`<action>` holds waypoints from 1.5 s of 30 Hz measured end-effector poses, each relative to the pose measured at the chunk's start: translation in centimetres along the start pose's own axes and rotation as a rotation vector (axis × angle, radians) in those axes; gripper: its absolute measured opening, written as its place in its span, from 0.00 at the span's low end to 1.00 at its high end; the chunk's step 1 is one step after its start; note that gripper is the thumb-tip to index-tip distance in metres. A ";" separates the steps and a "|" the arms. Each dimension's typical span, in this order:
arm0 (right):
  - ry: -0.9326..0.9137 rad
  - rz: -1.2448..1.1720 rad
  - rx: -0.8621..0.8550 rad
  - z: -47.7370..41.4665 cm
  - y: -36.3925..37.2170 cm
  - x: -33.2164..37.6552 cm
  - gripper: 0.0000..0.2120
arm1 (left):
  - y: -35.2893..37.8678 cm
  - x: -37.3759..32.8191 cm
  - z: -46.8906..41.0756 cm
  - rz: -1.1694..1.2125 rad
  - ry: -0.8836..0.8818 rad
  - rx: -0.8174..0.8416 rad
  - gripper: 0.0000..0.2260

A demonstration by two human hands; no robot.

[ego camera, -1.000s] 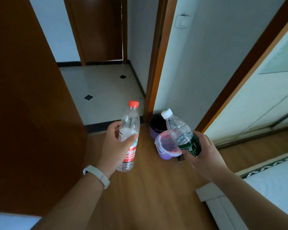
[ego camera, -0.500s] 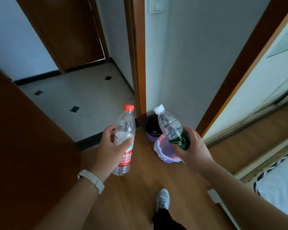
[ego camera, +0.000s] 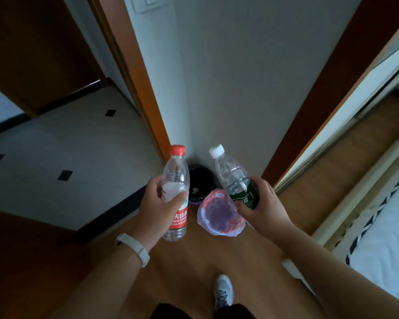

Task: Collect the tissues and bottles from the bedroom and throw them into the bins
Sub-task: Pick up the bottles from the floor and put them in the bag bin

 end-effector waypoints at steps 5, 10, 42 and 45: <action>0.103 -0.009 -0.048 -2.0 1.1 -1.4 0.30 | 1.4 1.4 -5.0 -0.048 -0.011 0.109 0.22; 0.239 0.001 -0.137 -4.0 3.8 -2.5 0.30 | 2.2 3.4 -11.5 -0.065 -0.022 0.261 0.25; 0.724 -0.118 -0.268 -16.8 35.8 -30.7 0.33 | 21.3 41.5 -31.4 -0.313 -0.051 0.718 0.24; 0.734 -0.116 -0.265 -17.8 39.3 -35.1 0.30 | 24.6 47.0 -32.5 -0.329 -0.022 0.766 0.24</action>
Point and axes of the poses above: each hand's wrist, its own z-axis away from the middle knuckle, its own y-axis out of the palm, x = y × z, the point moved 1 cm from there along -z, towards the middle knuckle, and after that the axes turned 4 degrees about y, right-handed, at the moved point
